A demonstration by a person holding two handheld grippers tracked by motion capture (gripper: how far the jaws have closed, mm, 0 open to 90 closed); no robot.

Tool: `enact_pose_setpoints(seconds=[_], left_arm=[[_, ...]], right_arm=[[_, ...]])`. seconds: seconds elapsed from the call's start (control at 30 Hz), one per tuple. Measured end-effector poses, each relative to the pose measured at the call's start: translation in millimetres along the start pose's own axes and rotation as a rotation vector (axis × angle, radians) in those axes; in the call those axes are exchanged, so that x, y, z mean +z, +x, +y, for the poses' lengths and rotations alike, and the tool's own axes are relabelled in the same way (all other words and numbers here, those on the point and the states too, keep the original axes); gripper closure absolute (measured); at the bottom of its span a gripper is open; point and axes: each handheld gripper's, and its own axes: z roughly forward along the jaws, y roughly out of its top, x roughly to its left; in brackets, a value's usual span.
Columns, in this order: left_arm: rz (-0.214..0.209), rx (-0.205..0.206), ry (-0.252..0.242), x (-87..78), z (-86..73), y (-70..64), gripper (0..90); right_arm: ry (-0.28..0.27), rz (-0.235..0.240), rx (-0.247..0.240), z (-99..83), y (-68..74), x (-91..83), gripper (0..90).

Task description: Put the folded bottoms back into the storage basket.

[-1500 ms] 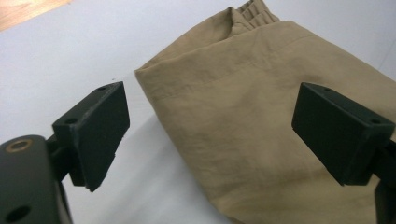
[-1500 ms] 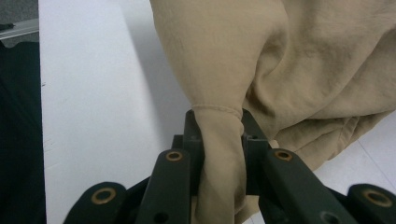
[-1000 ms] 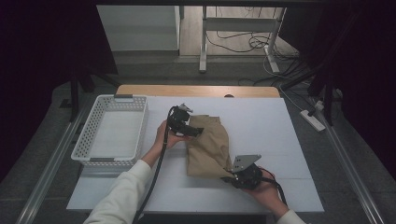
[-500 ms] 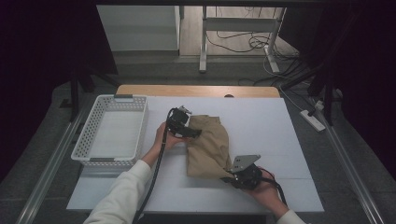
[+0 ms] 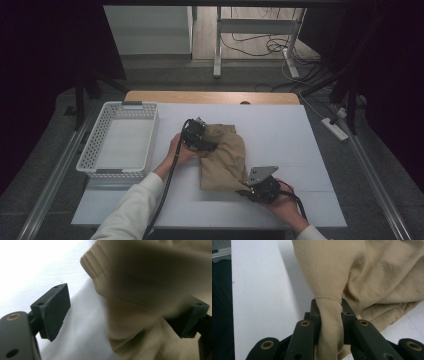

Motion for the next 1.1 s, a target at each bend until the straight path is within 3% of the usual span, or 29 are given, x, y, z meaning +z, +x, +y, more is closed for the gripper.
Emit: enact_pose_setpoints(seconds=[0.17,0.3,0.37,0.57,0.67,1.1], left_arm=[[-0.04,-0.005,-0.001,3.2,-2.5,2.1,16.7],[-0.079,0.004,-0.013,2.8,-3.4,1.9,25.5],[-0.116,0.011,-0.021,2.5,-4.1,2.1,35.4],[-0.143,0.013,-0.027,1.6,-5.3,3.4,43.7],[-0.17,0.026,-0.028,0.4,-5.7,3.7,57.0],[-0.164,0.069,-0.041,-5.4,-3.8,-0.2,68.8]], right_arm=[[-0.001,-0.001,0.0,0.0,0.1,-0.1,77.5],[0.0,0.0,0.001,0.0,-0.1,0.1,77.5],[0.0,-0.001,0.001,0.1,0.1,0.3,77.5],[0.0,-0.001,0.0,0.1,0.1,0.5,77.5],[0.002,-0.002,-0.001,0.3,0.0,0.3,77.5],[-0.015,-0.008,0.002,0.5,-0.8,-2.3,77.5]])
